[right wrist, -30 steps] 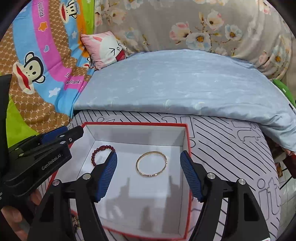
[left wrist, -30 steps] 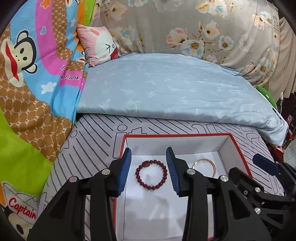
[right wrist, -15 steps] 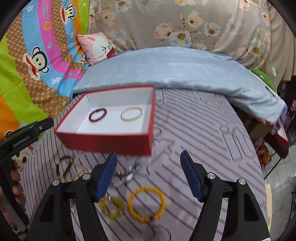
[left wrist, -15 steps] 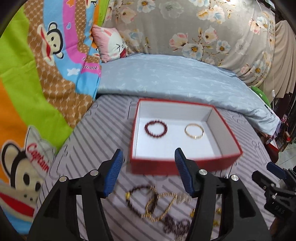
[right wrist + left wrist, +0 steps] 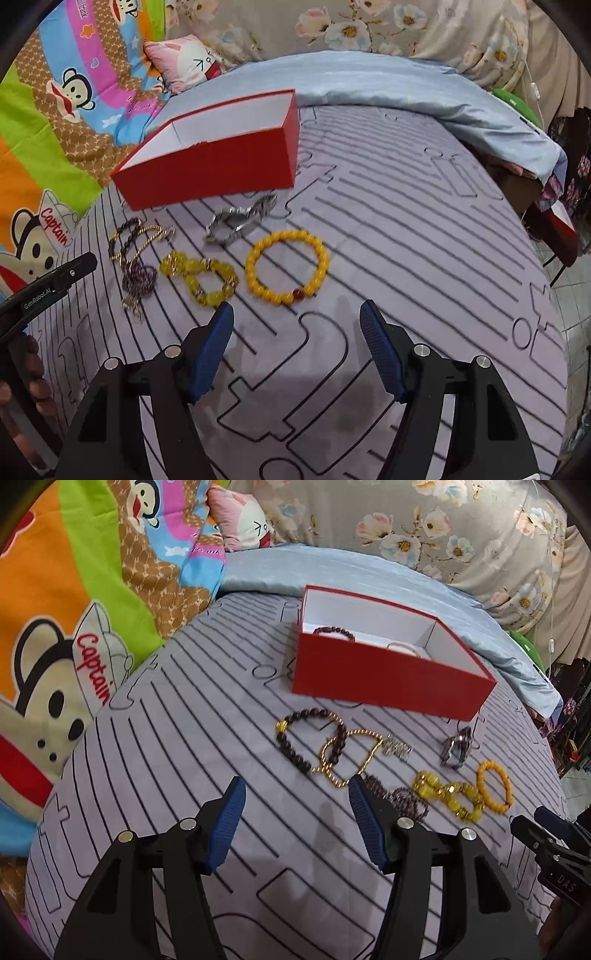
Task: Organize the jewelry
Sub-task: 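Move both tools back toward the remaining jewelry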
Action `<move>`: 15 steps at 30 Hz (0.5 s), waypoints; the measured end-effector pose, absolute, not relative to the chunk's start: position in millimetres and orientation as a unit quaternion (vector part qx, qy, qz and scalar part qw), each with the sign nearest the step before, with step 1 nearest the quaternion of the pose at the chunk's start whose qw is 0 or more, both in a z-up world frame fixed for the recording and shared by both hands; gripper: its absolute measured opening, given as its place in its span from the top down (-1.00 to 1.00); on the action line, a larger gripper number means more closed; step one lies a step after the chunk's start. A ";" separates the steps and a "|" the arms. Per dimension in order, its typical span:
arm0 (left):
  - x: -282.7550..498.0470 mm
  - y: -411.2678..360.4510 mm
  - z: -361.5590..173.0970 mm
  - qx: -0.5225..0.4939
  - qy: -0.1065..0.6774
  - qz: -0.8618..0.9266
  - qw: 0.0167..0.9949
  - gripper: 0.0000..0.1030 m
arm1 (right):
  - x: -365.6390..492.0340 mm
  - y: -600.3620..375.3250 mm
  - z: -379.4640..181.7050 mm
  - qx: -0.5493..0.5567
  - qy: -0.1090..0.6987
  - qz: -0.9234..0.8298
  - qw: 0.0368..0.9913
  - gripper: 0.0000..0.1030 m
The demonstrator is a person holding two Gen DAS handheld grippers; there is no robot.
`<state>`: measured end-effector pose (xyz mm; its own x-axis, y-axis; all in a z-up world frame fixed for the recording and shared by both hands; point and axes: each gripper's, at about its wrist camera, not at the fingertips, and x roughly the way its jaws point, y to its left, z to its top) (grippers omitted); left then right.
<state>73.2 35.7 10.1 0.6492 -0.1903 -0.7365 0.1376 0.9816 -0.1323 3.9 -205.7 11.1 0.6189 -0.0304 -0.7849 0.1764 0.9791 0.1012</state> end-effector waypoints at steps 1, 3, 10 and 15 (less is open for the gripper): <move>71.4 35.9 7.9 -0.032 0.410 -0.089 0.907 -0.07 | 3.4 -204.5 9.3 0.084 0.434 -0.057 0.895 -0.28; 69.5 36.7 4.0 -0.028 0.410 -0.086 0.908 -0.07 | 3.1 -204.2 8.7 0.086 0.434 -0.055 0.895 -0.23; 72.3 37.7 -3.1 -0.034 0.408 -0.075 0.909 -0.07 | 15.8 -215.4 12.1 0.097 0.429 -0.065 0.896 -0.04; 74.4 39.8 -7.2 -0.041 0.417 -0.079 0.904 -0.07 | 31.0 -222.9 9.6 0.100 0.429 -0.076 0.894 0.19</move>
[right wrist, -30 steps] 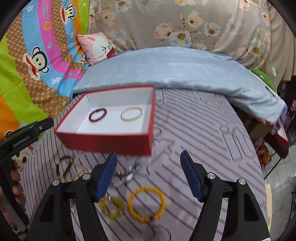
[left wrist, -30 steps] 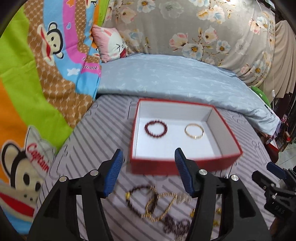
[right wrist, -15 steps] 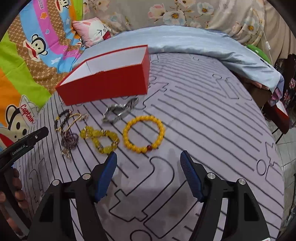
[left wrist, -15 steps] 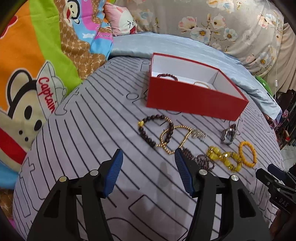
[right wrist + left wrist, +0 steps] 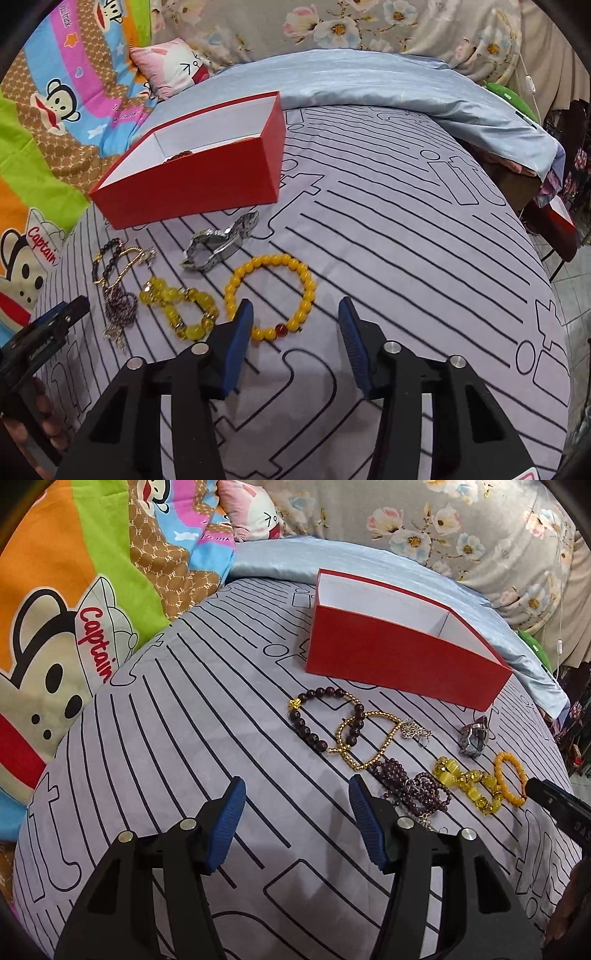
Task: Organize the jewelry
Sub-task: 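Move both tools back toward the remaining jewelry, then grasp the yellow bead bracelet with the right tool while the left tool grasps the dark bead bracelet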
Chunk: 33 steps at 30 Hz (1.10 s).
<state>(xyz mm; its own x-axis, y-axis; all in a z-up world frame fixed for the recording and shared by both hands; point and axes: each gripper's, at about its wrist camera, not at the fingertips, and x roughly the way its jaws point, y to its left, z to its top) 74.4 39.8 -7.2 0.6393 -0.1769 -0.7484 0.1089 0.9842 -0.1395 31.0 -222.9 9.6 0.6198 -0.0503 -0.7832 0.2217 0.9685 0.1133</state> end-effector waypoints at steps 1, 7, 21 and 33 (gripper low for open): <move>74.5 39.7 -7.7 -0.041 0.418 -0.081 0.904 -0.07 | 33.6 -223.7 8.4 0.101 0.430 -0.077 0.894 0.25; 75.7 36.7 -9.3 -0.038 0.423 -0.086 0.901 -0.07 | 45.9 -226.8 -0.9 0.093 0.439 -0.093 0.889 0.48; 119.5 52.0 2.7 -0.064 0.417 -0.061 0.905 -0.11 | 41.6 -222.2 -3.1 0.067 0.430 -0.101 0.895 0.85; 144.7 34.0 -11.4 -0.003 0.428 -0.044 0.903 0.13 | 41.8 -219.9 -3.2 0.059 0.431 -0.105 0.895 0.85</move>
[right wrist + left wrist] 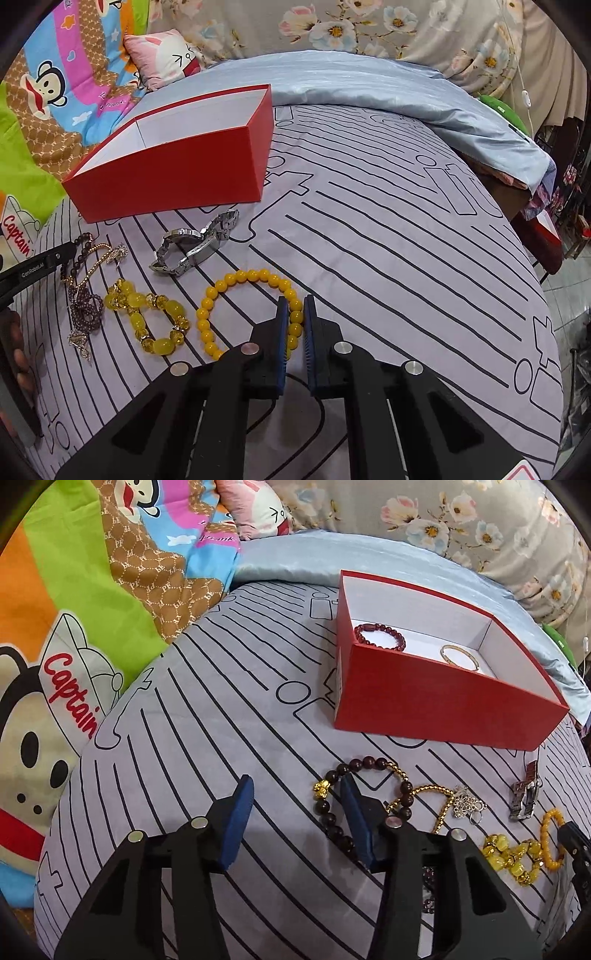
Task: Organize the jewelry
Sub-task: 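Grasp the yellow bead bracelet with the right tool while the left tool grasps the dark bead bracelet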
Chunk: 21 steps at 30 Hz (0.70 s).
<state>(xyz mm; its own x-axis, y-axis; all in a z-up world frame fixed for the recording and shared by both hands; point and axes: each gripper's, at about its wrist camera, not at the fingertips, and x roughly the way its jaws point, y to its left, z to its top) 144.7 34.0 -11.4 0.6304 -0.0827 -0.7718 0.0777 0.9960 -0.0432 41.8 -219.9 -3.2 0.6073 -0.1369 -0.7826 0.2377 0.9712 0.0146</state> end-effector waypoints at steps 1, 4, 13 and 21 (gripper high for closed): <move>144.4 33.1 -11.5 -0.001 0.427 -0.047 0.903 0.20 | 41.7 -219.6 -3.2 0.058 0.431 -0.105 0.895 0.85; 143.5 28.7 -11.5 0.008 0.426 -0.055 0.903 0.44 | 42.2 -219.6 -3.1 0.057 0.430 -0.105 0.895 0.85; 143.1 24.9 -10.8 0.005 0.424 -0.072 0.903 0.84 | 42.3 -219.4 -3.3 0.055 0.430 -0.106 0.895 0.84; 128.1 22.6 -7.8 -0.005 0.422 -0.081 0.903 0.85 | 41.9 -223.4 -3.0 0.072 0.429 -0.099 0.895 0.85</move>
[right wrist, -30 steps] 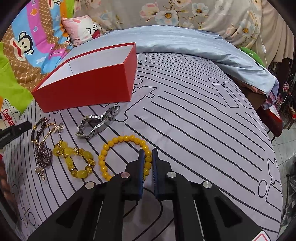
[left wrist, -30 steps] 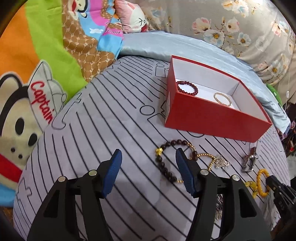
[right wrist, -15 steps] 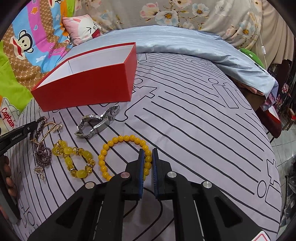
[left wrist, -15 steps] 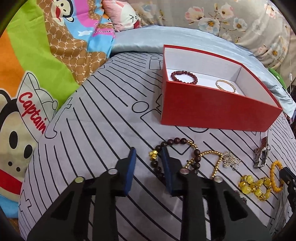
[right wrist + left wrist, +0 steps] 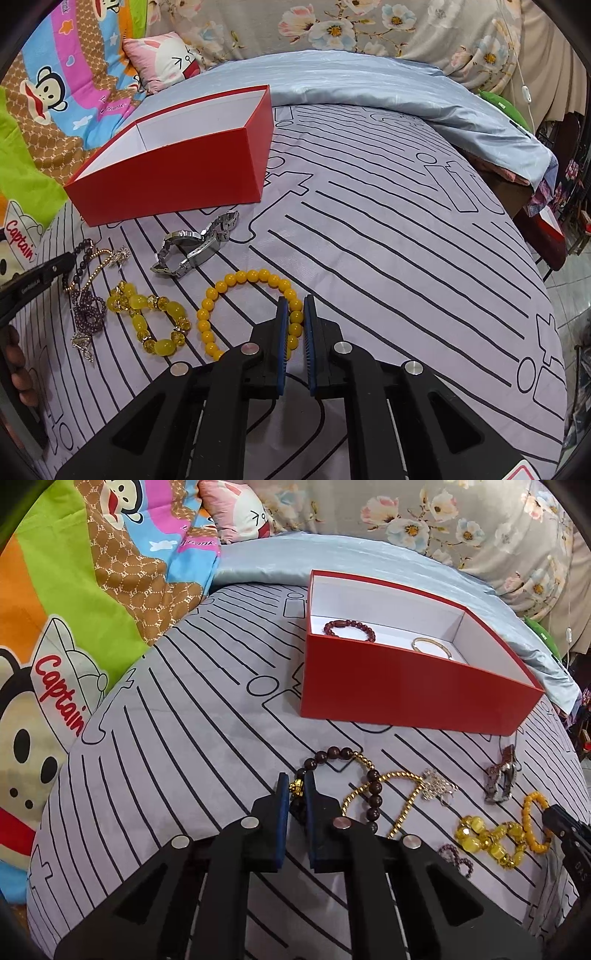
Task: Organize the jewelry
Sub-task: 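Grasp the yellow bead bracelet with the right tool while the left tool grasps the dark bead bracelet, then lower both bracelets into the red box and open both tools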
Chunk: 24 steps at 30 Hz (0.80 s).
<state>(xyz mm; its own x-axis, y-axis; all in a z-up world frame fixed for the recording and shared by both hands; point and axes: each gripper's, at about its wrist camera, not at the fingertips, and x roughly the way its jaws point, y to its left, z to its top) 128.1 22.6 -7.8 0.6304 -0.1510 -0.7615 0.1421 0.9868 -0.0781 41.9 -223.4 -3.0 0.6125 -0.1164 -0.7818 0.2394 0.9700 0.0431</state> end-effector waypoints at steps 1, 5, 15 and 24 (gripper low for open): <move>124.6 22.4 -6.6 -0.006 0.422 -0.084 0.903 0.85 | 41.6 -223.3 -2.8 0.072 0.429 -0.099 0.895 0.85; 114.5 25.2 0.2 -0.012 0.418 -0.087 0.904 0.85 | 38.7 -221.4 -0.3 0.082 0.431 -0.088 0.894 0.86; 95.5 38.3 31.1 -0.037 0.403 -0.101 0.909 0.85 | 17.1 -210.7 31.1 0.095 0.403 -0.068 0.908 0.86; 74.8 35.5 64.0 -0.051 0.385 -0.137 0.911 0.85 | 3.6 -208.7 67.0 0.105 0.372 -0.056 0.921 0.86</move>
<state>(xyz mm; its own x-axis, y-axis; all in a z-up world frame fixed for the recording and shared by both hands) 74.8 35.5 64.0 0.6659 -0.2882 -0.6882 0.2098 0.9575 -0.1980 3.6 -208.7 67.0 0.7169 -0.0247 -0.6967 0.1813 0.9716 0.1522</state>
